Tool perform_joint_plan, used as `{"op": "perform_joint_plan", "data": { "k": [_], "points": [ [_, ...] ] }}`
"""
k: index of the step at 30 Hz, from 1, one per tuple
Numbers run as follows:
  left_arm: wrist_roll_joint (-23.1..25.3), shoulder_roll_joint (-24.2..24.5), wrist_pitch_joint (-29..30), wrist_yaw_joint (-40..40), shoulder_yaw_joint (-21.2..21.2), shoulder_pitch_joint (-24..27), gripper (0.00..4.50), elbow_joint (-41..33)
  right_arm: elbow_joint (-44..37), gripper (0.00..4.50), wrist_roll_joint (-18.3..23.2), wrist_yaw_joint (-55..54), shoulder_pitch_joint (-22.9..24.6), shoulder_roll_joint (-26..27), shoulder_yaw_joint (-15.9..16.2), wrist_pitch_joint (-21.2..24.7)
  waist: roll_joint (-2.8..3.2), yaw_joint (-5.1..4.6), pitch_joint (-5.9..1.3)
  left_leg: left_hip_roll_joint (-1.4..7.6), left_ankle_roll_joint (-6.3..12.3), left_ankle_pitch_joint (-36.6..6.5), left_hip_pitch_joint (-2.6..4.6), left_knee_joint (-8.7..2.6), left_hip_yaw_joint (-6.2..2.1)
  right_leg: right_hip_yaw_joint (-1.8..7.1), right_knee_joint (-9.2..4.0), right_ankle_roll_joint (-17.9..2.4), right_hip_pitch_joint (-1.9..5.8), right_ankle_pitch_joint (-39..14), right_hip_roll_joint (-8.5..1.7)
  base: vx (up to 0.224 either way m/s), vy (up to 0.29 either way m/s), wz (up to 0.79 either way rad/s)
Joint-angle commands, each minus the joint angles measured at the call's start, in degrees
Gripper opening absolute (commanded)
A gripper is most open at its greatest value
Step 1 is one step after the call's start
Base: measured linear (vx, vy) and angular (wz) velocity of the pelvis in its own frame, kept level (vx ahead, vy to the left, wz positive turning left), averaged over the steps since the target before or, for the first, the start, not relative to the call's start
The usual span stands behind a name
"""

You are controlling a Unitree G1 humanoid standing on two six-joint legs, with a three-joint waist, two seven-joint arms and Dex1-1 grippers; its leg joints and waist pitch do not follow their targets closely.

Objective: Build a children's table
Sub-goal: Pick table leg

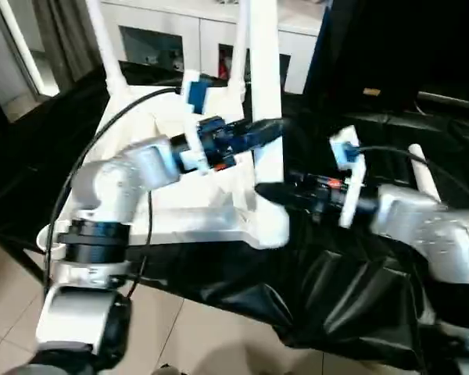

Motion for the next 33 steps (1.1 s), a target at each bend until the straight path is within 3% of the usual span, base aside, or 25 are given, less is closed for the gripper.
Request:
{"op": "perform_joint_plan", "data": {
  "k": [1, 13, 20, 23, 25, 29, 31, 33],
  "points": [
    [-1.5, 0.6, -0.5, -3.6, -1.1, -0.7, 1.85, -1.9, -0.5, 3.24, -0.3, -0.2, 0.9, -0.7, 0.3, 0.9, -0.13, 0.07, -4.23, 0.53, -0.22, -8.7, 0.47, -3.77, 0.22, 2.25, -4.32, -8.7, 3.56, -15.8, -2.76, 0.0, 0.0, 0.0],
    [-2.2, -0.5, -0.9, -3.7, -0.3, -1.4, 1.85, -0.7, -0.4, 2.07, -1.8, -1.2, 1.7, -0.5, 3.3, -0.3, -0.4, 0.1, -4.33, 0.55, -0.76, -8.0, 0.34, -3.75, 0.18, 2.25, -4.26, -7.9, 3.61, -16.5, -2.78, 0.0, 0.0, 0.0],
    [-1.1, -0.8, -2.1, -2.8, -0.6, -1.3, 1.85, -0.5, 0.2, 1.95, -3.0, -2.4, 1.7, -0.1, 3.7, -1.8, -0.5, 0.13, -4.32, 0.55, -0.59, -7.8, 0.31, -3.72, 0.21, 2.27, -4.23, -7.9, 3.63, -16.2, -2.8, 0.0, 0.0, 0.0],
    [2.1, -1.8, -3.8, 2.4, -0.5, -1.9, 2.55, 1.8, 0.2, 1.94, -3.5, -3.1, 1.8, 0.2, 3.7, -2.6, -0.4, 0.11, -4.32, 0.59, -0.75, -8.2, 0.45, -3.71, 0.24, 2.28, -4.38, -7.7, 3.54, -16.6, -2.76, 0.0, 0.0, 0.0],
    [3.1, -2.6, -4.4, 5.4, 0.1, -2.3, 2.58, 2.5, 0.3, 1.93, -4.1, -3.7, 1.7, 0.3, 3.9, -3.4, -0.34, 0.1, -4.27, 0.5, -1.01, -8.3, 0.37, -3.71, 0.21, 2.23, -4.41, -7.5, 3.59, -17.1, -2.72, 0.0, 0.0, 0.0],
    [6.4, -5.0, -8.4, 11.9, 0.5, -2.2, 2.94, 2.3, 0.6, 1.93, -5.4, -5.1, 1.6, 0.4, 4.3, -4.5, -0.75, 0.06, -4.36, 0.53, -0.85, -7.9, 0.12, -3.66, 0.14, 2.23, -4.5, -6.5, 3.83, -16.7, -2.75, 0.0, 0.0, 0.0],
    [6.6, -5.4, -8.6, 12.7, 0.5, -2.2, 2.94, 2.4, 0.7, 1.92, -5.8, -5.2, 1.7, 0.4, 4.6, -4.9, -0.73, 0.14, -4.42, 0.51, -0.49, -7.3, 0.11, -3.59, 0.17, 2.22, -4.39, -6.6, 3.82, -16.2, -2.8, 0.0, 0.0, 0.0],
    [6.7, -6.2, -8.9, 13.9, 0.6, -2.4, 2.66, 2.8, 1.4, 1.91, -6.5, -5.8, 1.5, 0.7, 4.9, -5.6, -0.82, 0.09, -4.47, 0.46, -0.23, -6.6, 0.0, -3.56, 0.17, 2.21, -4.19, -7.0, 3.87, -15.2, -2.74, 0.0, 0.0, 0.0]
  ]
}}
